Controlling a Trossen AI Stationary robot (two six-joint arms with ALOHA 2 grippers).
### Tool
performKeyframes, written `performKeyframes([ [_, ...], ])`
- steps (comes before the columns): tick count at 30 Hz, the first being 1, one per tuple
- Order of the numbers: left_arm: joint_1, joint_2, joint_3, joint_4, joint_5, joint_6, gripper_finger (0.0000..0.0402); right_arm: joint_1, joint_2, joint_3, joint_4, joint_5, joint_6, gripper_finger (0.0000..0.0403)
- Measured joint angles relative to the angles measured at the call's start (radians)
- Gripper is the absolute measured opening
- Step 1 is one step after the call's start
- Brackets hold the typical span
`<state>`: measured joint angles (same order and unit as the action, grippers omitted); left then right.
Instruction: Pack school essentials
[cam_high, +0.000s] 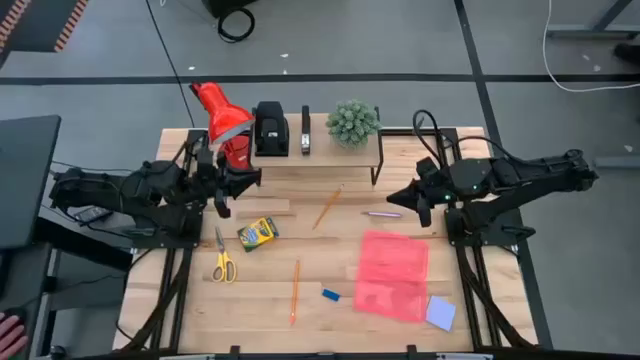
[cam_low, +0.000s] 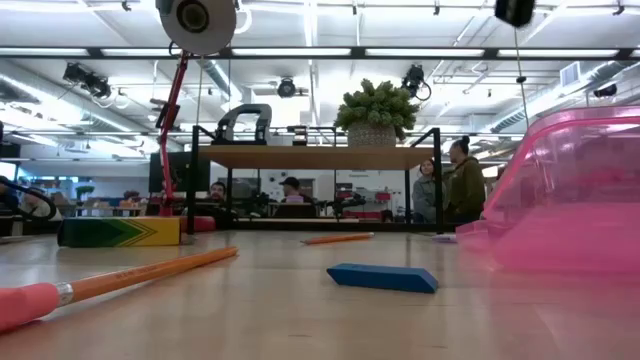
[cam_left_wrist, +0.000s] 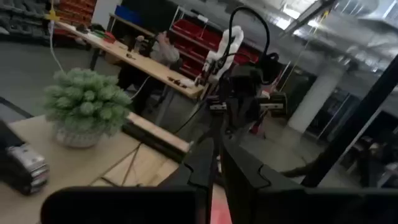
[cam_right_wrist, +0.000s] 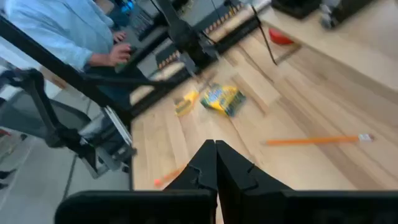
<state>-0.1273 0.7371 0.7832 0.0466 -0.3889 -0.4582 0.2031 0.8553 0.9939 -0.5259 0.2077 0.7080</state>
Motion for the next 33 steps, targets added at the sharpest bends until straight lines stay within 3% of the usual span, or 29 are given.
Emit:
performKeyframes([
  [6, 0.037, 0.098, 0.097, 0.067, -0.014, -0.003, 0.0034, 0.000, 0.095, 0.142, -0.009, 0.023, -0.111, 0.0006],
  [13, 0.059, 0.178, 0.187, 0.077, -0.013, -0.003, 0.0033, -0.016, 0.169, 0.195, -0.025, 0.053, -0.130, 0.0011],
  [20, 0.074, 0.226, 0.212, 0.072, -0.079, 0.050, 0.0055, -0.069, 0.263, 0.195, -0.275, 0.052, -0.054, 0.0087],
  [26, 0.073, 0.232, 0.212, -0.036, -0.079, -0.022, 0.0131, -0.139, 0.395, 0.192, -0.576, 0.037, -0.031, 0.0162],
  [33, 0.073, 0.230, 0.212, -0.111, 0.022, -0.080, 0.0257, -0.185, 0.535, 0.126, -0.617, -0.101, -0.226, 0.0201],
])
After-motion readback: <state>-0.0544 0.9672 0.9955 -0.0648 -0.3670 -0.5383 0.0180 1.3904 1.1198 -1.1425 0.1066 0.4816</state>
